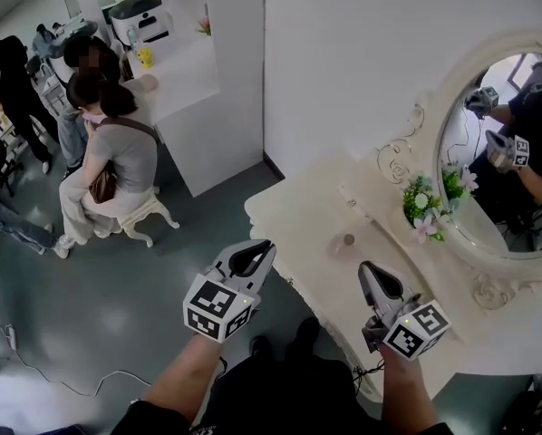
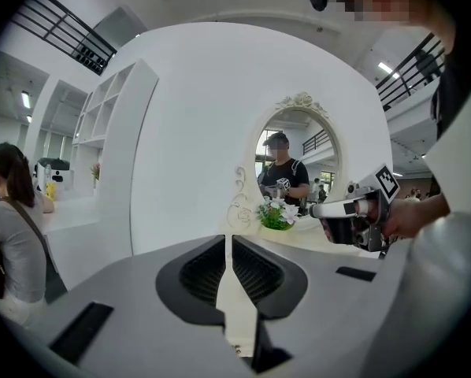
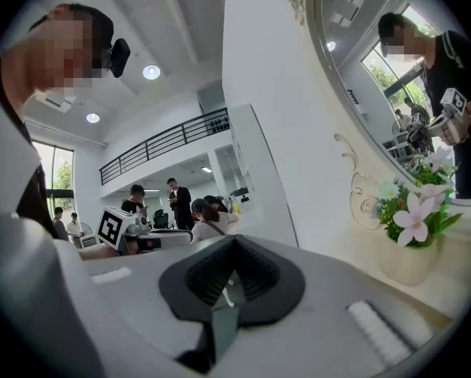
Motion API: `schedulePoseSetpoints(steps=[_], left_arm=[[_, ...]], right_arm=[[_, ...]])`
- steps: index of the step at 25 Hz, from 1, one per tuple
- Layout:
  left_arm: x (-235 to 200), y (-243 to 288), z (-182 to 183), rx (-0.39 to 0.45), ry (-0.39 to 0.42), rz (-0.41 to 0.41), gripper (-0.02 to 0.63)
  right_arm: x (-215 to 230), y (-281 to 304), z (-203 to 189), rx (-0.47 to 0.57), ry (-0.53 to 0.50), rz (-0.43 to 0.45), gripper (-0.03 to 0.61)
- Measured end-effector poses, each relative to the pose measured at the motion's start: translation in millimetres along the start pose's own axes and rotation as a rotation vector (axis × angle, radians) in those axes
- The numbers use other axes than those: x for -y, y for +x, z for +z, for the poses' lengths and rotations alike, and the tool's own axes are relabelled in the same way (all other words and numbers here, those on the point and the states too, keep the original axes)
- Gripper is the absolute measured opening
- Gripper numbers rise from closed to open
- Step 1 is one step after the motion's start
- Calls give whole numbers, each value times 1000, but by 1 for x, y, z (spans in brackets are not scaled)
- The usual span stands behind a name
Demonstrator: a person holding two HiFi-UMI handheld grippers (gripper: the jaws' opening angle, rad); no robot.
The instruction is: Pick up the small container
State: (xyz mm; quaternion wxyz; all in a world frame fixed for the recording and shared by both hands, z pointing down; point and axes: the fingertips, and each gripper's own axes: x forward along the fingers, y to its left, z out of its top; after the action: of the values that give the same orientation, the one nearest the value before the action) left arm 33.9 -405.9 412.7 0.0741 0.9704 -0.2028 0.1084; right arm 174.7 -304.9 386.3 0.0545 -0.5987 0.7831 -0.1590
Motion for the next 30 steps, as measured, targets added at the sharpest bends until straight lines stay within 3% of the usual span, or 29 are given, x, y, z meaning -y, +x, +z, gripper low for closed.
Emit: schedulePoseSetpoints(steps=[6,16,30], left_arm=[[30,56,-14,-54,9,-80,75],[73,137,-44,-121,14,-204,127],[87,222,-111,-213,115,-268,199]], right_arm=[[34,-6,-5,0,43,-11,11],[89,-15,-19,-5,95,-55,11],[122,-18,-45,-48,152,-89,11]])
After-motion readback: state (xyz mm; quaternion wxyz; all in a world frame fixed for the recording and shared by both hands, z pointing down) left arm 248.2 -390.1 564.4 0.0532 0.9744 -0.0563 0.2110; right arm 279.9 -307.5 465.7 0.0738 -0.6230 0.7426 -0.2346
